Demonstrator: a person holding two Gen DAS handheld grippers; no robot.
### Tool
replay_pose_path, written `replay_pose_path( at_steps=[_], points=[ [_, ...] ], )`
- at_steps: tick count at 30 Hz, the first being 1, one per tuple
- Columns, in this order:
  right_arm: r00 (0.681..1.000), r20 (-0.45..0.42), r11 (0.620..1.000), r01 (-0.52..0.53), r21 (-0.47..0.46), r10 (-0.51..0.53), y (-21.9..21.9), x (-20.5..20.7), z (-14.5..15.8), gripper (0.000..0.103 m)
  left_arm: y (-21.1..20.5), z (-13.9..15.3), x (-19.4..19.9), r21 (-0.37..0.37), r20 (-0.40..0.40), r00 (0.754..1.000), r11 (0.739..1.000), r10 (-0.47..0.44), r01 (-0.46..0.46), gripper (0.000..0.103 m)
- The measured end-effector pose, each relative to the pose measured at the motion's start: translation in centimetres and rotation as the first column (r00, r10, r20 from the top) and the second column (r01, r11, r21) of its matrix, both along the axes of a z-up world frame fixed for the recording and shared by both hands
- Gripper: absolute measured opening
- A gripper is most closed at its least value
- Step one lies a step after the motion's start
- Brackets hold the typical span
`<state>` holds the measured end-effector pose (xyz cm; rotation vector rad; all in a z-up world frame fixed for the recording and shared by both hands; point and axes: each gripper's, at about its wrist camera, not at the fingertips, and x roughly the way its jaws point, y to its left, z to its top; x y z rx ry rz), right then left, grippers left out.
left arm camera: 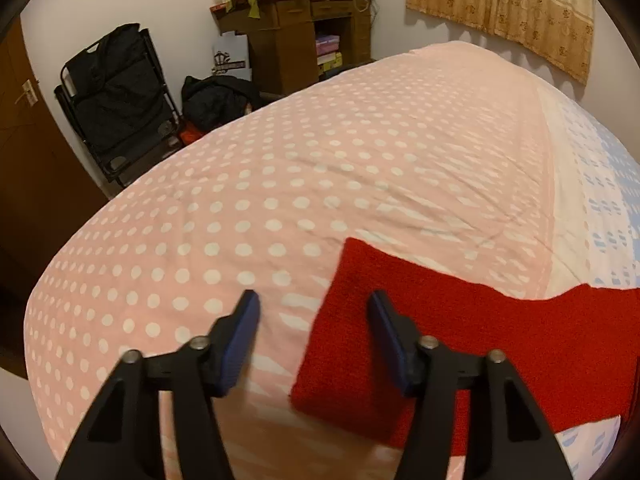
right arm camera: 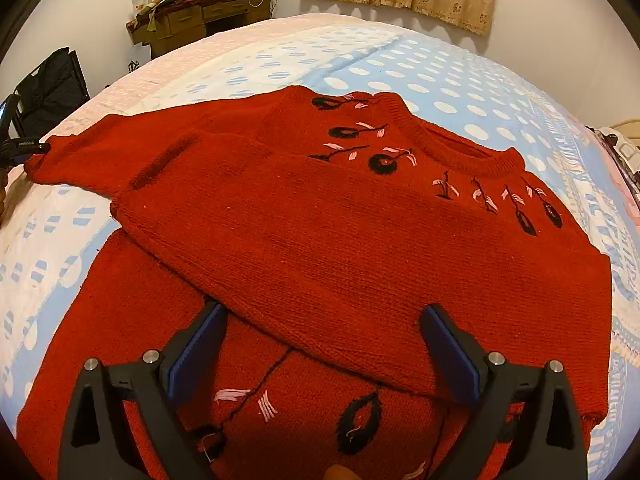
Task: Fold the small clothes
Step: 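Move the left gripper to the other sleeve cuff and grasp it, then lift the held cuff up with the left gripper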
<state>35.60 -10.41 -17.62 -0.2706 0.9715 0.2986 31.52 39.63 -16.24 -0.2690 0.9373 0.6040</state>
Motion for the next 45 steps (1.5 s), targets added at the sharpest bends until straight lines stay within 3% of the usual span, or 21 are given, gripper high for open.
replay_pose_path(
  at_steps=[2, 4, 10, 13, 23, 31, 37, 41, 45],
  points=[
    [1.0, 0.0, 1.0, 0.002, -0.001, -0.002, 0.0, 0.1, 0.0, 0.099, -0.4, 0.1, 0.0, -0.041, 0.015, 1.0, 0.999, -0.023, 0.024, 0.029],
    [1.0, 0.001, 1.0, 0.004, -0.001, -0.004, 0.0, 0.1, 0.0, 0.1, -0.8, 0.2, -0.1, -0.066, 0.03, 0.999, 0.997, -0.033, 0.035, 0.026],
    [1.0, 0.005, 1.0, 0.008, -0.005, -0.008, 0.0, 0.1, -0.1, 0.1, -1.3, 0.1, 0.0, -0.042, 0.023, 0.999, 0.999, -0.022, 0.023, 0.027],
    [1.0, 0.005, 1.0, 0.009, -0.004, -0.009, 0.0, 0.1, -0.1, 0.1, -1.3, 0.4, -0.4, -0.088, 0.053, 0.996, 0.994, -0.065, 0.069, 0.01],
    [1.0, 0.007, 1.0, 0.013, -0.006, -0.013, 0.0, 0.2, -0.1, 0.101, -2.1, 4.1, -2.0, -0.157, 0.188, 0.978, 0.98, -0.093, 0.123, 0.01],
    [1.0, 0.004, 1.0, 0.015, -0.009, -0.015, -0.1, 0.2, 0.0, 0.102, -6.1, 7.4, -2.0, -0.179, 0.266, 0.946, 0.954, -0.187, 0.239, 0.01],
    [1.0, 0.019, 0.999, 0.014, 0.033, -0.014, -1.0, -1.0, 2.8, 0.102, -9.9, 10.3, -2.2, -0.156, 0.315, 0.907, 0.927, -0.28, 0.341, 0.009],
    [0.998, 0.06, 1.0, 0.003, 0.012, -0.003, -1.6, -2.4, 4.9, 0.102, -11.8, 11.9, -2.1, -0.163, 0.347, 0.886, 0.911, -0.307, 0.379, 0.009],
    [0.998, 0.062, 0.999, 0.018, 0.048, -0.021, -2.8, -3.8, 6.3, 0.102, -13.7, 12.9, -1.7, -0.183, 0.366, 0.875, 0.897, -0.317, 0.402, 0.009]
  ],
)
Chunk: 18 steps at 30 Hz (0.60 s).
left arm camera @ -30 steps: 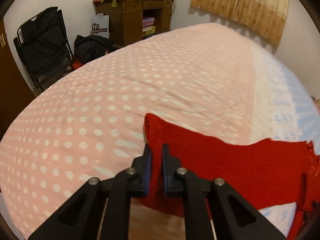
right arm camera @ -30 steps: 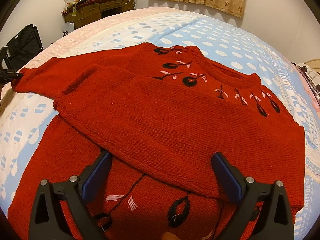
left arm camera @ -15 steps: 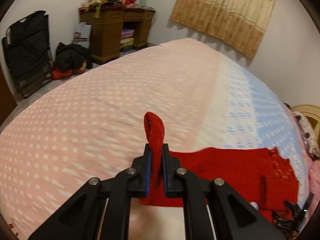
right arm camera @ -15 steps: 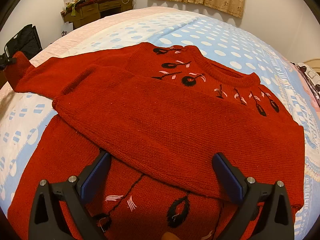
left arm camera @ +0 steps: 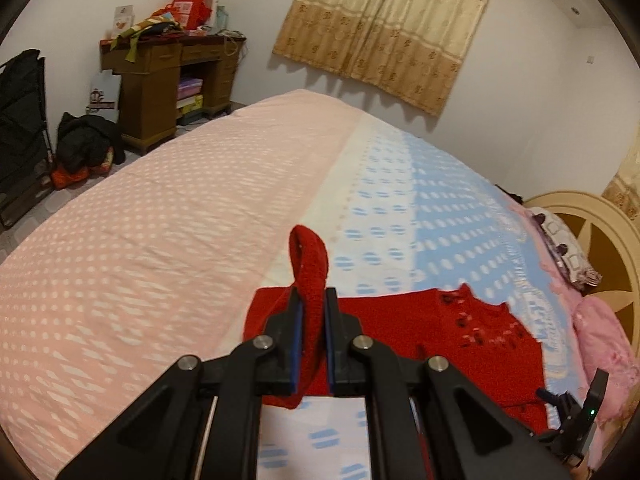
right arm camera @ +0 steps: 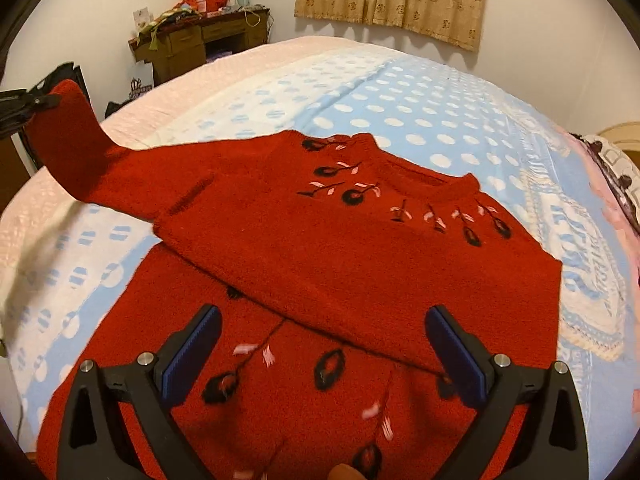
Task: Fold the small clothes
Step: 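Lift the held cuff up with the left gripper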
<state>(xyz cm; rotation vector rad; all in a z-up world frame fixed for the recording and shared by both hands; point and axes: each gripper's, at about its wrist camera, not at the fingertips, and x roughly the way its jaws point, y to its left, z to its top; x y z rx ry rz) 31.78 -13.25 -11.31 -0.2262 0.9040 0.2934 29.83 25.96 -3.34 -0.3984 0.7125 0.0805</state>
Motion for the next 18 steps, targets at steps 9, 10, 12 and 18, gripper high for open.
replay_pose_path(
  at_steps=[9, 10, 12, 18],
  points=[
    [0.999, 0.024, 0.998, 0.024, 0.057, -0.025, -2.9, -3.5, 1.8, 0.102, -5.3, 2.1, 1.7, -0.003, 0.021, 0.997, 0.997, -0.073, 0.073, 0.009],
    [0.999, 0.02, 0.998, 0.03, 0.06, -0.031, -3.2, -3.7, 1.8, 0.102, -5.8, 2.2, 1.9, -0.004, 0.023, 0.996, 0.997, -0.082, 0.082, 0.009],
    [0.999, 0.012, 0.998, 0.035, 0.049, -0.035, -3.7, -4.3, 1.6, 0.102, -7.1, 2.6, 2.2, -0.002, 0.025, 0.995, 0.995, -0.101, 0.101, 0.009],
    [0.999, 0.021, 0.999, 0.023, 0.046, -0.024, -4.9, -6.6, 1.5, 0.102, -11.1, 4.1, 2.4, 0.017, 0.047, 0.983, 0.984, -0.176, 0.176, 0.009]
  ],
)
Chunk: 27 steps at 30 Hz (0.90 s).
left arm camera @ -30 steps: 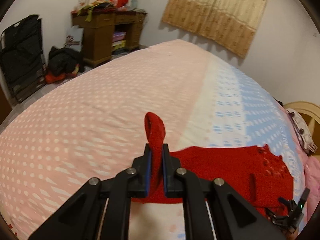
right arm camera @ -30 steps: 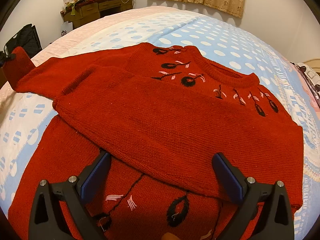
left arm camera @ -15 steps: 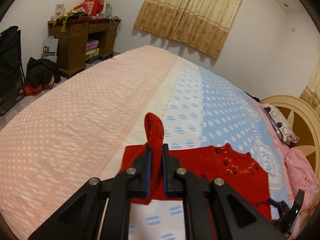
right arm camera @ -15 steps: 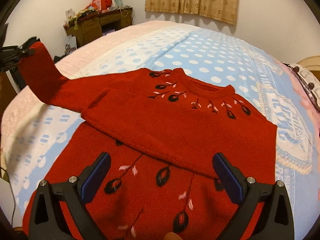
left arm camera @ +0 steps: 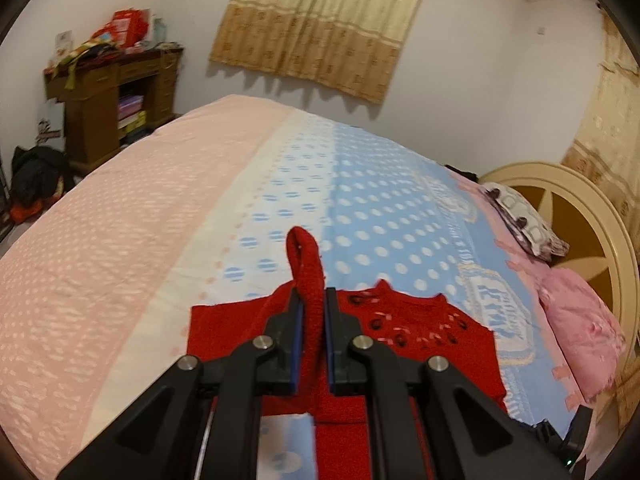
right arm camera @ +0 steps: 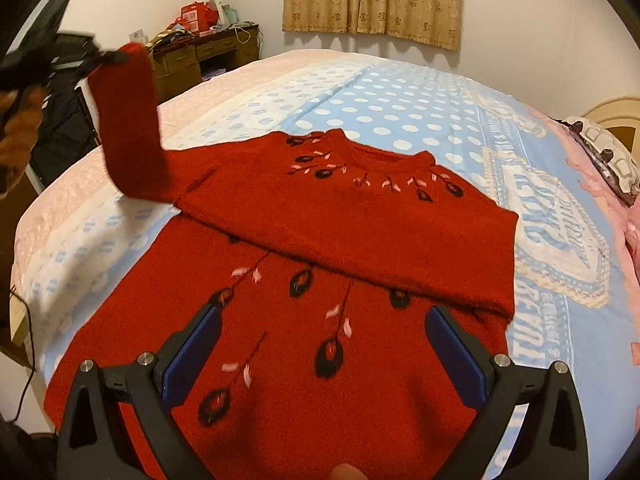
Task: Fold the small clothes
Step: 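Lift the held cuff up with the left gripper, then lay the sleeve across the cardigan body and open the left gripper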
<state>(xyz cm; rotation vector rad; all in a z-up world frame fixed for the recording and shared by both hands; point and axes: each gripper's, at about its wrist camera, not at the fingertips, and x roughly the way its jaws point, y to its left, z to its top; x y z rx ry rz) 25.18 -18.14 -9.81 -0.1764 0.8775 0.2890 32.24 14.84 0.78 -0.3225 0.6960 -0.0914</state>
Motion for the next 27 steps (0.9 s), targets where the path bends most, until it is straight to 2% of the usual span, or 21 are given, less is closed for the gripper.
replay_pose_path(
  at_steps=[9, 20, 27],
  points=[
    [1.0, -0.003, 1.0, 0.005, 0.013, -0.005, -1.7, -2.5, -0.8, 0.102, -4.9, 2.9, 1.0, -0.007, 0.042, 0.997, 0.998, -0.065, 0.066, 0.009],
    [0.999, 0.035, 0.999, 0.01, 0.043, -0.012, -2.8, -4.1, -0.2, 0.102, -9.8, 4.2, 2.3, -0.026, 0.062, 0.99, 0.991, -0.128, 0.13, 0.009],
    [1.0, 0.025, 0.998, 0.01, 0.058, -0.012, -3.1, -4.3, -0.8, 0.102, -13.3, 5.0, 3.0, -0.045, 0.072, 0.981, 0.982, -0.18, 0.183, 0.009]
  ],
)
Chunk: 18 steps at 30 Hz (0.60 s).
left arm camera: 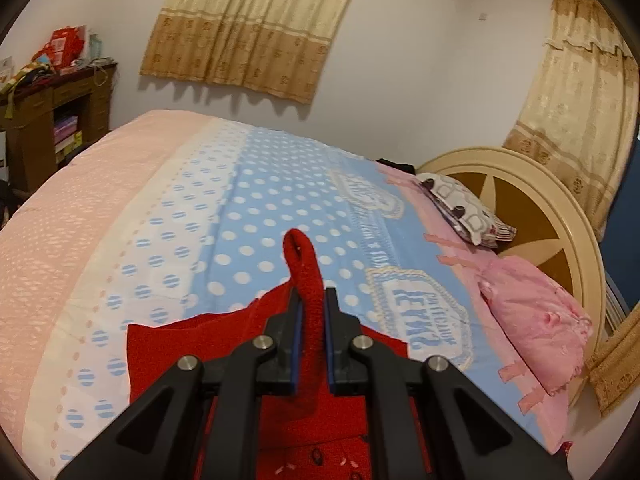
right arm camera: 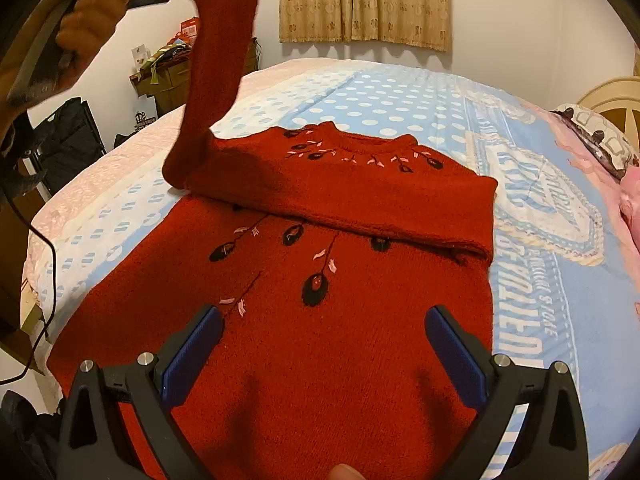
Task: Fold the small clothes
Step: 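Lay the sleeve across the cardigan body and open the left gripper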
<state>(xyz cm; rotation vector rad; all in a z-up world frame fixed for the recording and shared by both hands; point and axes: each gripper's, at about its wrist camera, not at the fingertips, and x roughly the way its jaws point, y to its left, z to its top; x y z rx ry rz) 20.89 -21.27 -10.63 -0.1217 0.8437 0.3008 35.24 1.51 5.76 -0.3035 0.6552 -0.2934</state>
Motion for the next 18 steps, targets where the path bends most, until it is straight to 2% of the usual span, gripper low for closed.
replay_pose_path(
  at_steps=[5, 8, 13, 18],
  points=[
    [1.0, 0.0, 1.0, 0.006, 0.019, -0.006, -0.3, -0.3, -0.1, 0.102, -3.0, 0.6, 0.3, 0.007, 0.011, 0.998, 0.998, -0.055, 0.055, 0.009],
    [1.0, -0.005, 1.0, 0.015, 0.02, -0.015, -0.5, -0.3, -0.4, 0.102, -5.0, 0.0, 0.5, 0.02, 0.002, 0.996, 0.996, -0.085, 0.085, 0.009],
    [1.0, -0.02, 0.999, 0.023, 0.023, -0.023, -0.9, -0.7, -1.2, 0.102, -7.4, -2.5, 1.2, 0.035, -0.044, 0.993, 0.993, -0.108, 0.11, 0.009],
    [0.997, -0.058, 0.998, 0.046, 0.05, -0.043, -1.6, -0.5, -2.1, 0.102, -10.3, -5.0, 1.4, 0.095, -0.064, 0.989, 0.986, -0.132, 0.138, 0.009]
  ],
)
